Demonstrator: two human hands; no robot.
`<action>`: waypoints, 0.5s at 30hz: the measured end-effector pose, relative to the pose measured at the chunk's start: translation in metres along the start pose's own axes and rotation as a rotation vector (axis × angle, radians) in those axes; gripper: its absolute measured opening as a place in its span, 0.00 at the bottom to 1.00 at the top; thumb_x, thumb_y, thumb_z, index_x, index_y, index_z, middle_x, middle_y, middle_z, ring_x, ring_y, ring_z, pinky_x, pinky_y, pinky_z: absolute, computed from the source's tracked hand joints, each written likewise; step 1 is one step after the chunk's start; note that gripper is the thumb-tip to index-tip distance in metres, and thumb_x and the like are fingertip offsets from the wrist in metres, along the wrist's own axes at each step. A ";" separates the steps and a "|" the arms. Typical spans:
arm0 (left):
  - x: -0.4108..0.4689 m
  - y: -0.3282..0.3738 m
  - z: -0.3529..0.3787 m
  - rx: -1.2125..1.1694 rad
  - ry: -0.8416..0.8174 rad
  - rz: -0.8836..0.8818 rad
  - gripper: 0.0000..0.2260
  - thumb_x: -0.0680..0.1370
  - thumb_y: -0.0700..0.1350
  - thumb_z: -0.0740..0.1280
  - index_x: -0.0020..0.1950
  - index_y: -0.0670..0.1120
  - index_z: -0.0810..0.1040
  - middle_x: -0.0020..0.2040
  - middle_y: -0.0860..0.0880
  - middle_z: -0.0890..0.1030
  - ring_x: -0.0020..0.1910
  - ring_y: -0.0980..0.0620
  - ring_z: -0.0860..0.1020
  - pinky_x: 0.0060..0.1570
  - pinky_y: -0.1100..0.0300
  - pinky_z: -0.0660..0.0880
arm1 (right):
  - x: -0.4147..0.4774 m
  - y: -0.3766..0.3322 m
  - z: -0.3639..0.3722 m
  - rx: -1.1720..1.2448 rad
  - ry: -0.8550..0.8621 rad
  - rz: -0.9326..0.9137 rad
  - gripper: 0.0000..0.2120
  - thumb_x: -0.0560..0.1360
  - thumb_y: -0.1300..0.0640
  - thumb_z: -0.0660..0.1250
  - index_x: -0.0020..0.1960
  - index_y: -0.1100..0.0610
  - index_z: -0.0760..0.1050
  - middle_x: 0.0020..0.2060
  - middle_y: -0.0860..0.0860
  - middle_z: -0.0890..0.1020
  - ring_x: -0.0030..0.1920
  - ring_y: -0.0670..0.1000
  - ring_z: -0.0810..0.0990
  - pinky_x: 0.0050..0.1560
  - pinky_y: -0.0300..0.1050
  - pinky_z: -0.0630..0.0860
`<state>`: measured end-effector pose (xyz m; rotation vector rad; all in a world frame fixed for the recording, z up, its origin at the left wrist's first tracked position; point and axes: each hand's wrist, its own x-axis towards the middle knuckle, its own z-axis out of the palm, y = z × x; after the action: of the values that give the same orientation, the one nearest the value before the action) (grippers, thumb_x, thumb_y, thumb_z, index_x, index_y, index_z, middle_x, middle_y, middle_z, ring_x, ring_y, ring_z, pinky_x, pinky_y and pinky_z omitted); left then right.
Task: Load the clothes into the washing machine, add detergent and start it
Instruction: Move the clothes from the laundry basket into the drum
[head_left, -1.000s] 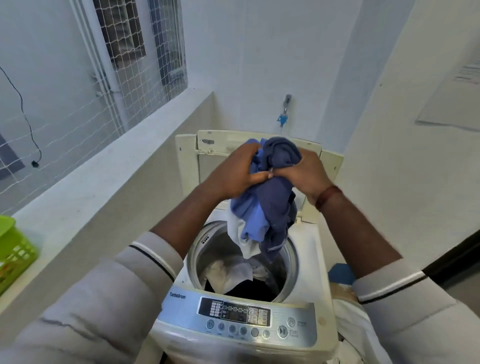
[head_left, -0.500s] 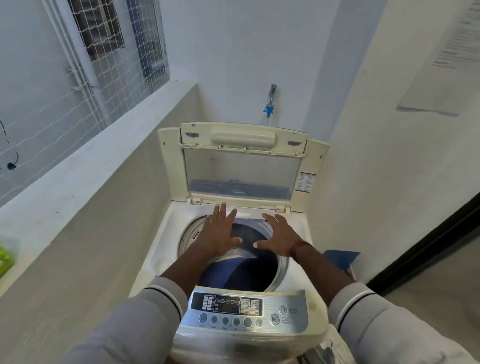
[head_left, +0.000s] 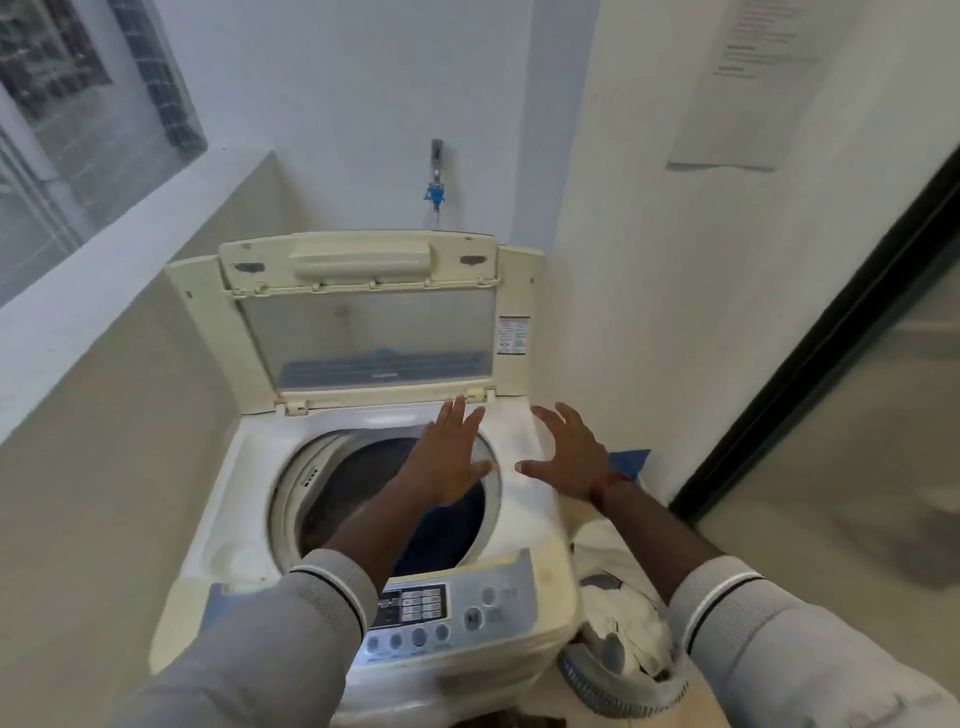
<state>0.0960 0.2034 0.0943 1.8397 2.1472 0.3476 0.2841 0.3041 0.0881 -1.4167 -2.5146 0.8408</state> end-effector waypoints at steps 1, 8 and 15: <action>0.008 0.013 0.005 0.003 -0.005 0.020 0.35 0.79 0.58 0.62 0.79 0.49 0.47 0.79 0.45 0.42 0.78 0.46 0.41 0.76 0.43 0.49 | -0.003 0.015 -0.008 0.011 0.005 0.021 0.44 0.68 0.38 0.72 0.77 0.42 0.53 0.79 0.51 0.51 0.77 0.56 0.56 0.73 0.58 0.62; 0.068 0.129 0.070 -0.011 -0.078 0.157 0.34 0.79 0.58 0.61 0.79 0.48 0.49 0.80 0.45 0.47 0.78 0.45 0.46 0.75 0.46 0.48 | -0.028 0.146 -0.064 0.097 0.010 0.177 0.44 0.66 0.39 0.73 0.76 0.42 0.55 0.78 0.51 0.52 0.77 0.53 0.56 0.72 0.59 0.63; 0.119 0.229 0.170 -0.044 -0.241 0.172 0.34 0.78 0.58 0.62 0.78 0.47 0.52 0.79 0.45 0.51 0.78 0.45 0.49 0.75 0.46 0.53 | -0.038 0.274 -0.070 0.062 -0.033 0.220 0.42 0.70 0.42 0.73 0.77 0.50 0.57 0.77 0.55 0.57 0.77 0.56 0.56 0.75 0.51 0.59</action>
<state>0.3532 0.3551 0.0126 1.9374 1.8151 0.1955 0.5355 0.4112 0.0072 -1.6938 -2.3631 0.9760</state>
